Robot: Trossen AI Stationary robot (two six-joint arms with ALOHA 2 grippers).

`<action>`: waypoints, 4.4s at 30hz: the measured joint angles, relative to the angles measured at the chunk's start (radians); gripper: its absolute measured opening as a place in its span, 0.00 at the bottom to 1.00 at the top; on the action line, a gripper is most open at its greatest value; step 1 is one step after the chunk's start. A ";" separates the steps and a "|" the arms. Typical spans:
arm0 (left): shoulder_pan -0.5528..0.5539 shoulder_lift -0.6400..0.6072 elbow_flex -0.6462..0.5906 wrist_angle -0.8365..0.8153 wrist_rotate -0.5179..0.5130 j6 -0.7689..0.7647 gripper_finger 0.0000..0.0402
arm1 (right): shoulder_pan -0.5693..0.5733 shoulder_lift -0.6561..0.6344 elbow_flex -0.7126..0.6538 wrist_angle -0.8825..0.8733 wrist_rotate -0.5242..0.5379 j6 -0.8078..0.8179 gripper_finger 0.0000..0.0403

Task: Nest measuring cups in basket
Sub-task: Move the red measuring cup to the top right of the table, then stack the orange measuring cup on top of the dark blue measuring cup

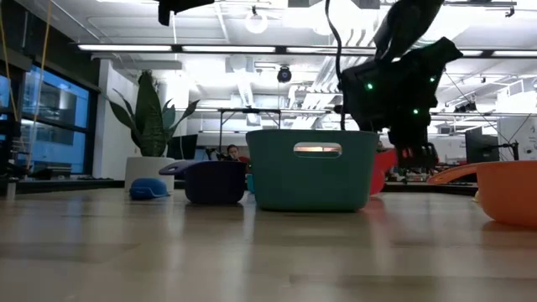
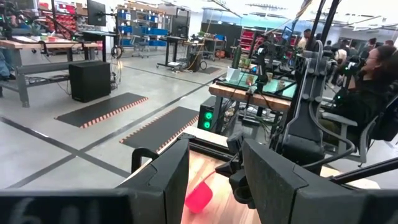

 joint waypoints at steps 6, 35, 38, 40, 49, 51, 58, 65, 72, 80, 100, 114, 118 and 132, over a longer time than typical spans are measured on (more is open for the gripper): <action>0.000 0.000 0.000 0.000 0.000 0.000 0.35 | 0.000 0.000 -0.025 0.017 -0.017 -0.003 0.01; 0.000 0.000 0.000 0.000 0.000 0.025 0.35 | 0.002 -0.062 -0.008 -0.029 -0.168 -0.055 0.04; 0.000 0.000 0.000 0.000 0.000 0.026 0.35 | 0.002 -0.134 -0.008 -0.036 -0.206 -0.063 0.02; 0.000 0.000 0.000 0.000 0.000 0.026 0.35 | 0.001 -0.194 -0.008 -0.040 -0.237 -0.062 0.01; 0.000 0.000 0.000 -0.001 0.000 0.026 0.35 | -0.045 -0.589 -0.096 -0.010 -0.543 0.153 0.00; 0.000 0.000 0.000 -0.002 0.000 0.026 0.35 | -0.048 -0.689 -0.149 0.037 -0.666 0.218 0.00; 0.000 0.000 0.000 -0.006 0.000 0.026 0.35 | -0.025 -0.975 -0.344 0.259 -0.900 0.463 0.00; 0.000 0.000 0.000 -0.006 0.000 0.026 0.35 | -0.019 -1.091 -0.404 0.325 -0.906 0.558 0.00; 0.000 0.000 0.000 -0.006 0.000 0.026 0.35 | -0.019 -1.095 -0.403 0.329 -0.907 0.548 0.00; 0.000 0.000 0.000 -0.006 0.000 0.024 0.35 | -0.019 -1.095 -0.403 0.328 -0.910 0.548 0.00; 0.000 0.000 0.000 -0.007 0.000 0.023 0.35 | 0.075 -1.002 -0.381 0.639 -1.344 0.854 0.42; 0.000 0.000 0.000 -0.007 0.000 -0.002 0.35 | 0.518 -0.644 -0.221 0.380 -1.136 1.210 0.43; 0.000 0.000 0.000 -0.007 0.000 -0.001 0.35 | 0.536 -0.555 -0.216 0.381 -1.069 1.296 0.43; 0.000 0.000 0.000 -0.007 0.000 0.000 0.35 | 0.537 -0.414 -0.217 0.380 -1.020 1.291 0.43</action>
